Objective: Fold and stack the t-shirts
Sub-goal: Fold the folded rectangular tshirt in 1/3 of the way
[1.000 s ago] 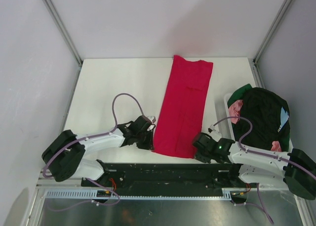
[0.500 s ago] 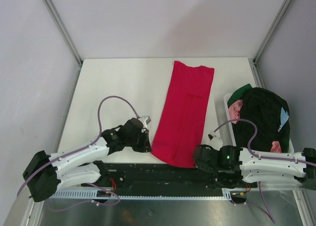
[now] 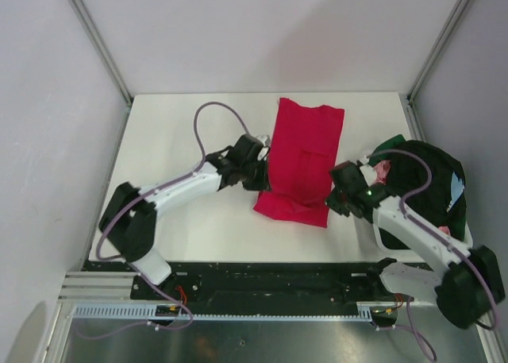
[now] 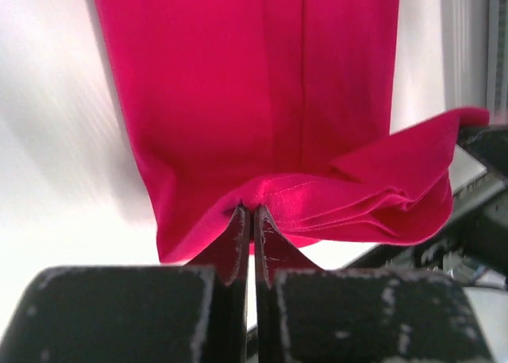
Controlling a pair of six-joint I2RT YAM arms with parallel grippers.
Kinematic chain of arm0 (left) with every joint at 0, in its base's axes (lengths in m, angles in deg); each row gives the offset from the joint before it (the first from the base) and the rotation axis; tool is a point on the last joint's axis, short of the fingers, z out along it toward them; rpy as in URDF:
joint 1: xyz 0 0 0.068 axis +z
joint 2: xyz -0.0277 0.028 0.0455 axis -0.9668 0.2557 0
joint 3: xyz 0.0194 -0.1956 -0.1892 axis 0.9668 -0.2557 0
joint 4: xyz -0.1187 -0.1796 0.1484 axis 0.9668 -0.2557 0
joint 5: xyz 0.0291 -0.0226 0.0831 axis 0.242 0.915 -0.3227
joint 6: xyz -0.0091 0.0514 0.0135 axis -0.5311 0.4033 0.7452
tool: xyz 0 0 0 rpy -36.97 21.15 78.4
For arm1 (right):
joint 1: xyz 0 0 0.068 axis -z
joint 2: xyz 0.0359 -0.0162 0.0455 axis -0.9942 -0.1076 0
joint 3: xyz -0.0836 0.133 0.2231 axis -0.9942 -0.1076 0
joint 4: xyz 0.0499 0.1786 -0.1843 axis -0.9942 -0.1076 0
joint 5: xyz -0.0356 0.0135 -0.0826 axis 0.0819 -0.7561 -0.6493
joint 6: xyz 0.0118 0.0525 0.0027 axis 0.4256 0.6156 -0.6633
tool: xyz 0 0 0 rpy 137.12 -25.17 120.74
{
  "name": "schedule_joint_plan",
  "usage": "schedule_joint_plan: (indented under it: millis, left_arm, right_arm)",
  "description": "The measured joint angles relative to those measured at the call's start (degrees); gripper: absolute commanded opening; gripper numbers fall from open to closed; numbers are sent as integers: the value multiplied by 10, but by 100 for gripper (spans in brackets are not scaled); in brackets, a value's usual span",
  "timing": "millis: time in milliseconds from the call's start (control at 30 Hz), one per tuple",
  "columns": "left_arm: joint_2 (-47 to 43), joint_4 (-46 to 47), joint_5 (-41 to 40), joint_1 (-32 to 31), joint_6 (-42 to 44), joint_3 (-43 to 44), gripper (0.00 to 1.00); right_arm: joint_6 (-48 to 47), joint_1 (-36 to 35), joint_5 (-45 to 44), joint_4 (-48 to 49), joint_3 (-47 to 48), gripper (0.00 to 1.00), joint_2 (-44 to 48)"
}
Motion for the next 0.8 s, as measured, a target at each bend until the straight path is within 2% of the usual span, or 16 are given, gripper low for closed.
schedule_joint_plan:
  millis: [167, 367, 800]
  left_arm:
    - [117, 4, -3, 40, 23, 109, 0]
    - [232, 6, 0, 80, 45, 220, 0]
    - [356, 1, 18, 103, 59, 380, 0]
  right_arm:
    - [-93, 82, 29, 84, 62, 0, -144]
    - [-155, 140, 54, 142, 139, 0, -273]
    - [-206, 196, 85, 180, 210, 0, -370]
